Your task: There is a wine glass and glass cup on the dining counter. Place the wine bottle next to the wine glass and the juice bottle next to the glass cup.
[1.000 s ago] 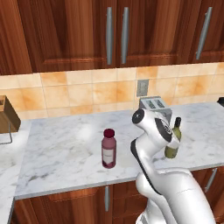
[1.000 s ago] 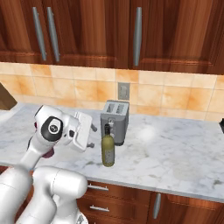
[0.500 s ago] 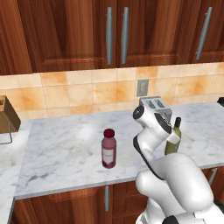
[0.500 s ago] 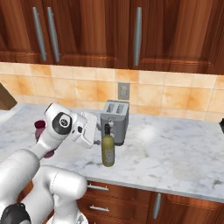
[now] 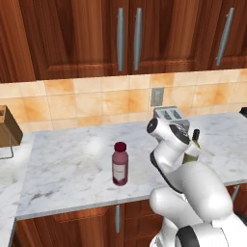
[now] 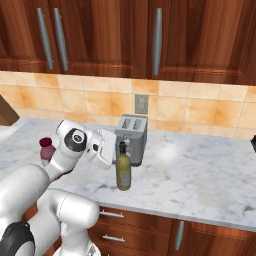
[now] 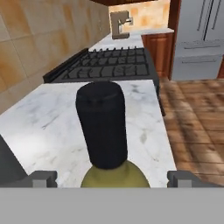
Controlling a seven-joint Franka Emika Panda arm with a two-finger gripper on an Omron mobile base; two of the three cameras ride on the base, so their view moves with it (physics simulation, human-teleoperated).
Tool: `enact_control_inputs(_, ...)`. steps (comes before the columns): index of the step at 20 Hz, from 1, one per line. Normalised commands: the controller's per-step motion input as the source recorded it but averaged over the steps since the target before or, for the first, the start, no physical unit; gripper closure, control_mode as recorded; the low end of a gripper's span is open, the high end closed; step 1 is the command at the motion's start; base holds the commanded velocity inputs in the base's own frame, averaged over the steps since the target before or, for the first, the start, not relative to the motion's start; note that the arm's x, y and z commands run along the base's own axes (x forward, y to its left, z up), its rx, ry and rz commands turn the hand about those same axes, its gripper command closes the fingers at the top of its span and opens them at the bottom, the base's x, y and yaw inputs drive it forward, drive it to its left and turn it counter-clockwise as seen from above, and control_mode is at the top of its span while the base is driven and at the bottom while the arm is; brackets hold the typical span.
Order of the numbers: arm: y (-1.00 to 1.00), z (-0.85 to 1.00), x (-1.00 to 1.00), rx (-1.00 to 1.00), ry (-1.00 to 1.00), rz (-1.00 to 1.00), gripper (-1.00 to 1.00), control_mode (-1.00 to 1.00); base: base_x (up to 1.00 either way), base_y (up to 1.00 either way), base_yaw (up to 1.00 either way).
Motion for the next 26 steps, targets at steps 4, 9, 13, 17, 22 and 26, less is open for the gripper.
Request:
enact_control_inputs(4,-0.18,-0.17,0.06,-0.08,0.02,0.00,-1.00,-1.00,0.00,0.00,0.00)
enact_control_inputs(9,-0.21,-0.11,0.09,-0.03,0.03,0.03,-1.00,-1.00,0.00,0.00,0.00)
enact_control_inputs(13,-0.25,-0.11,0.00,-0.02,0.06,0.05,1.00,-1.00,0.00,0.00,0.00)
enact_control_inputs(17,-0.15,-0.13,-0.03,-0.03,0.10,0.06,1.00,-1.00,0.00,0.00,0.00)
enact_control_inputs(22,0.03,-0.06,-0.18,-0.02,0.02,0.09,1.00,-1.00,0.00,0.00,0.00)
enact_control_inputs(26,0.20,0.18,-0.25,0.00,0.00,0.10,1.00,-1.00,0.00,0.00,0.00)
